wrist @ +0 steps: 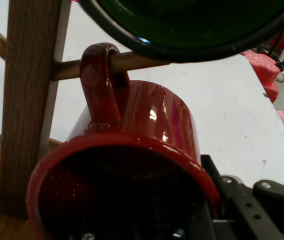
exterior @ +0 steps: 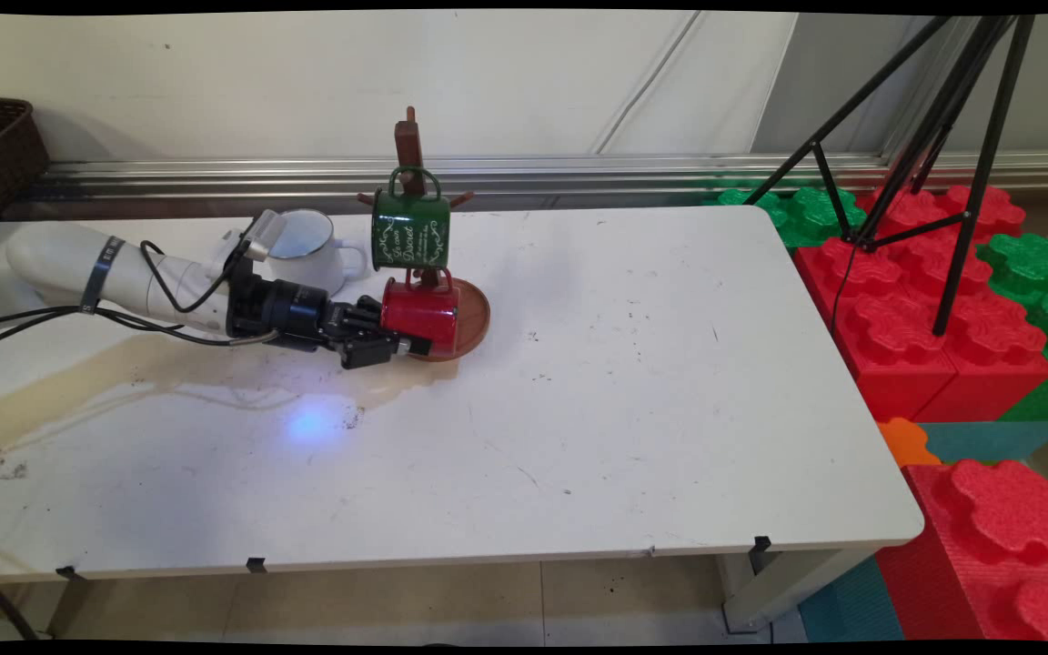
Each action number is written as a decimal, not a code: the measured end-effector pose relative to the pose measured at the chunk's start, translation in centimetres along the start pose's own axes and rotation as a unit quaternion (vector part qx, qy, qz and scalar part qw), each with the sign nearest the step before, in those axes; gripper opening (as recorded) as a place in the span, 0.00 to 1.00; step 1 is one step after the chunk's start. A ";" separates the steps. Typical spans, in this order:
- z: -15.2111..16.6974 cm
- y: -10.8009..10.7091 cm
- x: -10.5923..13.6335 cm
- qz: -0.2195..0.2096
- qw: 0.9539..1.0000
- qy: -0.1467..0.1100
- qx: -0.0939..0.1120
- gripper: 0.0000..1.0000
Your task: Place the picked object on the table
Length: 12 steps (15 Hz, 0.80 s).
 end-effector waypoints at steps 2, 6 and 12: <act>-0.1 0.1 0.1 0.003 1.000 0.001 -0.003 0.00; -0.5 0.6 0.3 0.011 1.000 0.001 -0.013 0.00; -1.4 1.6 0.4 0.021 0.999 -0.003 -0.029 0.00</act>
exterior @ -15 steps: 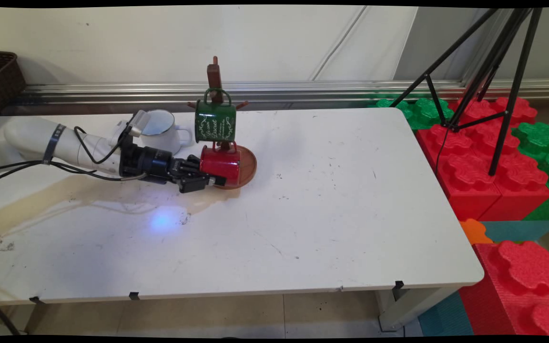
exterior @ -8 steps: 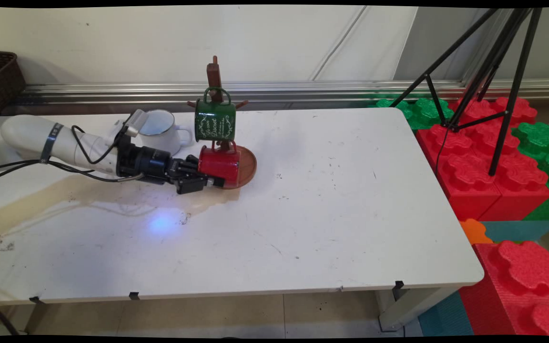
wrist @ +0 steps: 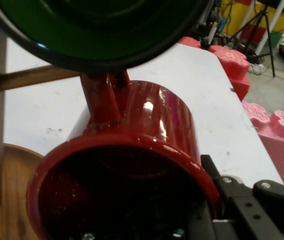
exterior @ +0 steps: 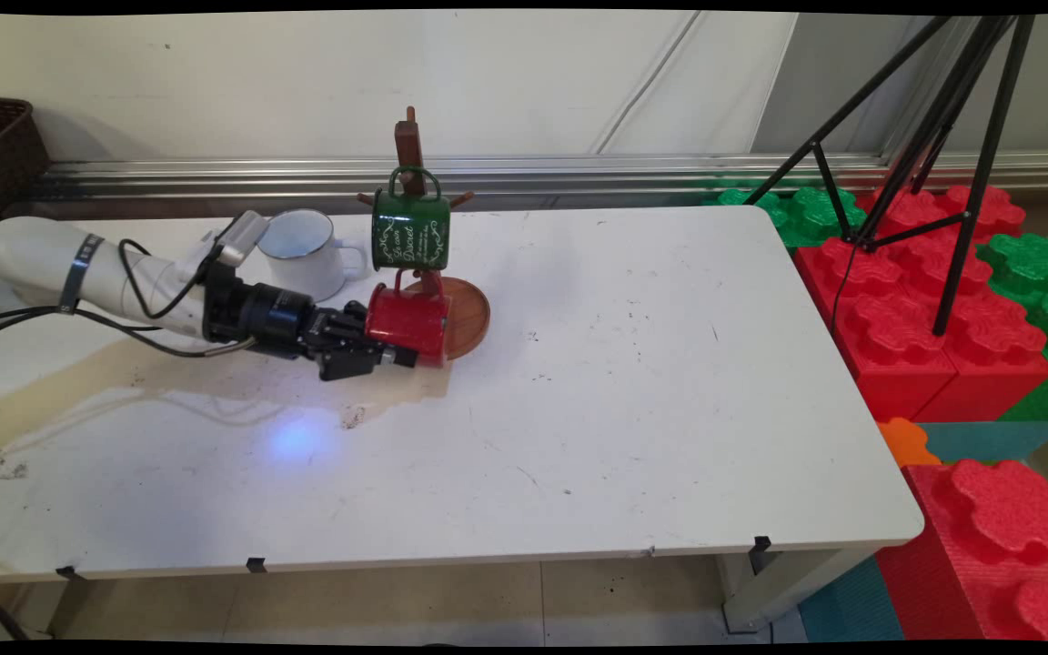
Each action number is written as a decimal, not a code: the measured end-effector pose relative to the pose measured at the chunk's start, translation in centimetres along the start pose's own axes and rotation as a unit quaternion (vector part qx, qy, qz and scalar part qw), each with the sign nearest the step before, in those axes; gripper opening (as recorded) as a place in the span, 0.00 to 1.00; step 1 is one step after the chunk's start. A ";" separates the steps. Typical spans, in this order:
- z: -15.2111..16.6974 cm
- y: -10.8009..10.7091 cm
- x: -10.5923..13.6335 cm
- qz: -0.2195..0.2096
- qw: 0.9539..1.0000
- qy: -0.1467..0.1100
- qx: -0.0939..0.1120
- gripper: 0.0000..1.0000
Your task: Place the picked object on the table
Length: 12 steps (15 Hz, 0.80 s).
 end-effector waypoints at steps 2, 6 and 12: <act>-0.4 0.6 -0.1 0.003 1.000 -0.004 -0.008 0.00; -1.5 1.8 -0.4 0.008 1.000 -0.014 -0.021 0.00; -4.0 3.5 -0.5 0.025 0.999 -0.032 -0.033 0.00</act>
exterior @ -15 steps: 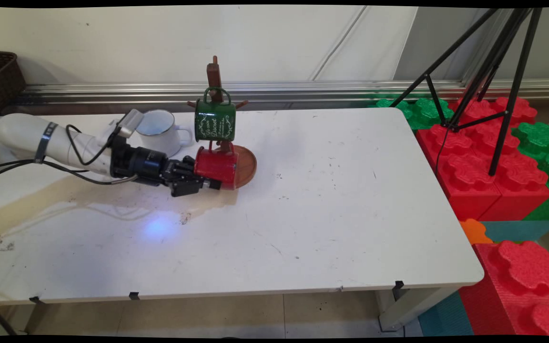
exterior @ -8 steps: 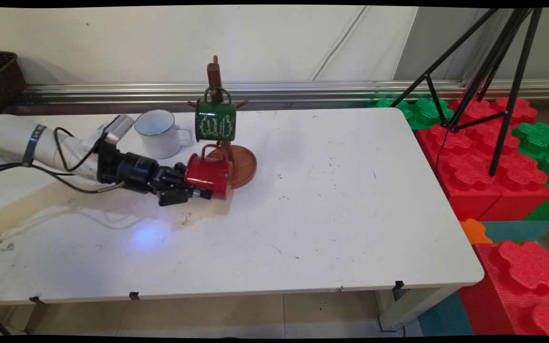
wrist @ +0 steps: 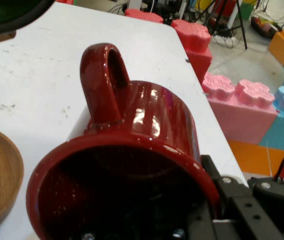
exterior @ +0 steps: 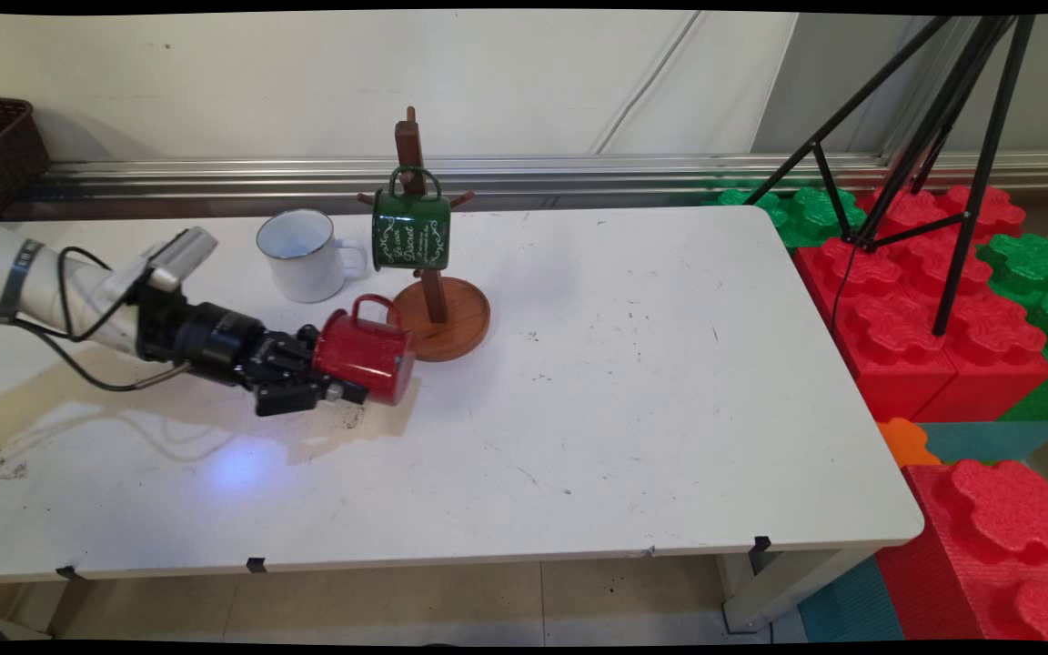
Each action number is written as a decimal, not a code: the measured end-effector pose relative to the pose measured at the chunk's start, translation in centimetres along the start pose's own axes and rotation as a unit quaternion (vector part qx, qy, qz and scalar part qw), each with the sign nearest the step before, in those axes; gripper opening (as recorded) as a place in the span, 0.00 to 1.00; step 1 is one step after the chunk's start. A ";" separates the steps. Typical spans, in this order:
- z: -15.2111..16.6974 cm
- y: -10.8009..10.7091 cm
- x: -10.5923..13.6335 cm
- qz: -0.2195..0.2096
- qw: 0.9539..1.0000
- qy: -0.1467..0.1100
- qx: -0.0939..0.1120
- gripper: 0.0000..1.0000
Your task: Place the picked object on the table
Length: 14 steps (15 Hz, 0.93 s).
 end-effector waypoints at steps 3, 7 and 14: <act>-1.8 0.8 0.2 0.012 1.000 -0.010 0.002 0.00; -3.9 1.6 0.4 0.026 0.999 -0.022 0.010 0.00; -8.4 3.2 1.5 0.054 0.997 -0.049 0.035 0.00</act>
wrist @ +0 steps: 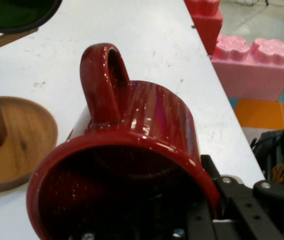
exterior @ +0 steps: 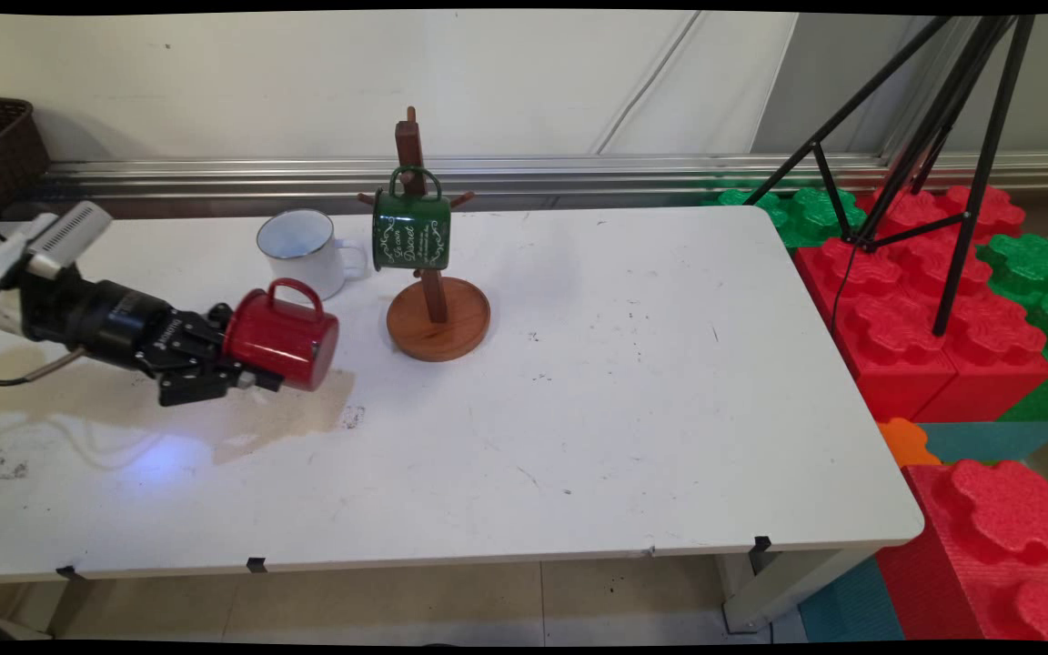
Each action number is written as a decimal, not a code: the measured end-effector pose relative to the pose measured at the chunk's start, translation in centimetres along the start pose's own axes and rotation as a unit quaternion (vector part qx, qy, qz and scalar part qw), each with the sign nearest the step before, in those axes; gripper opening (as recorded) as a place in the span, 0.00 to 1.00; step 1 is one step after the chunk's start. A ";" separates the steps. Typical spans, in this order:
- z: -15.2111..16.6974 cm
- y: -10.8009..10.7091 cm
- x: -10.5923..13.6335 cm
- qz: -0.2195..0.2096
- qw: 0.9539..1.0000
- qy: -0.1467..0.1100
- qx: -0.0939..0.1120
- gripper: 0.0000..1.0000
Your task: Place the picked object on the table
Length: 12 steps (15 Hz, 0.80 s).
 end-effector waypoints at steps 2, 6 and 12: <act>-1.0 0.2 0.2 0.006 1.000 -0.009 0.007 0.00; -2.9 0.6 0.4 0.017 0.999 -0.030 0.022 0.00; -5.6 1.1 0.9 0.050 0.994 -0.082 0.045 0.00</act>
